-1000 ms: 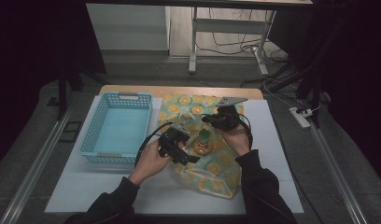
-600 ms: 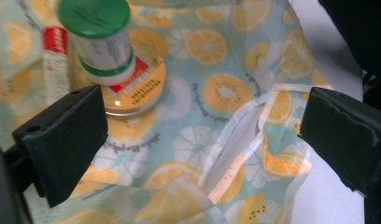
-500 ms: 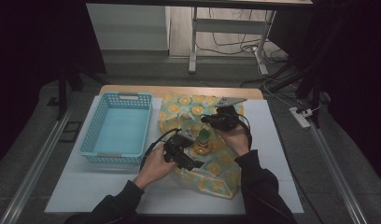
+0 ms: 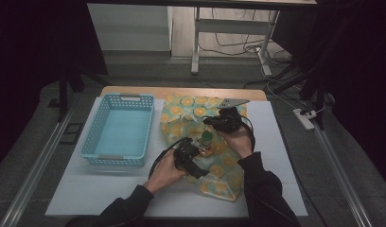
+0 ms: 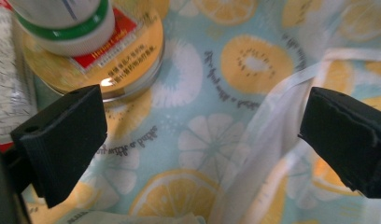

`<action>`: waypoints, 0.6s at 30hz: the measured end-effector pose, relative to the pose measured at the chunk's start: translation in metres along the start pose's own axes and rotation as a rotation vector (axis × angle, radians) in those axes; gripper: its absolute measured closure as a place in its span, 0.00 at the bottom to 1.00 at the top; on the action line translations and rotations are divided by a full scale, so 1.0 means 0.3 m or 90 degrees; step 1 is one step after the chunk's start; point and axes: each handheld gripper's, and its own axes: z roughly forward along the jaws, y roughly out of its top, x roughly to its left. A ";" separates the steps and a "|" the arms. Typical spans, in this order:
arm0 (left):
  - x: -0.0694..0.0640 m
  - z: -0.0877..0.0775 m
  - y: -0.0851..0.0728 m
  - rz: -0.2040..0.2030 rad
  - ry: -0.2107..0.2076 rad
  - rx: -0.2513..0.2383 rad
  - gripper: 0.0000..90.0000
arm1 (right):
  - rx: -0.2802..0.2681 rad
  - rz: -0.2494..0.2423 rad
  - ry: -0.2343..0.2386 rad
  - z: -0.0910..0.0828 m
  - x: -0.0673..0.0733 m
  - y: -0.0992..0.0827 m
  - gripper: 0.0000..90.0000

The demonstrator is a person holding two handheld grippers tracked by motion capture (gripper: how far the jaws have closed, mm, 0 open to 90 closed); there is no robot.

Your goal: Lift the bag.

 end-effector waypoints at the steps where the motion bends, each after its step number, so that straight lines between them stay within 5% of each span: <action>1: -0.001 0.008 -0.002 0.003 0.005 0.007 0.01 | 0.000 0.000 0.000 0.000 0.000 0.000 1.00; 10: -0.005 0.044 -0.018 0.028 0.046 0.030 0.01 | 0.003 0.000 0.001 0.002 0.001 -0.001 1.00; 18: -0.015 0.030 -0.014 0.033 0.042 0.037 0.13 | 0.001 0.000 0.002 0.001 0.003 0.000 1.00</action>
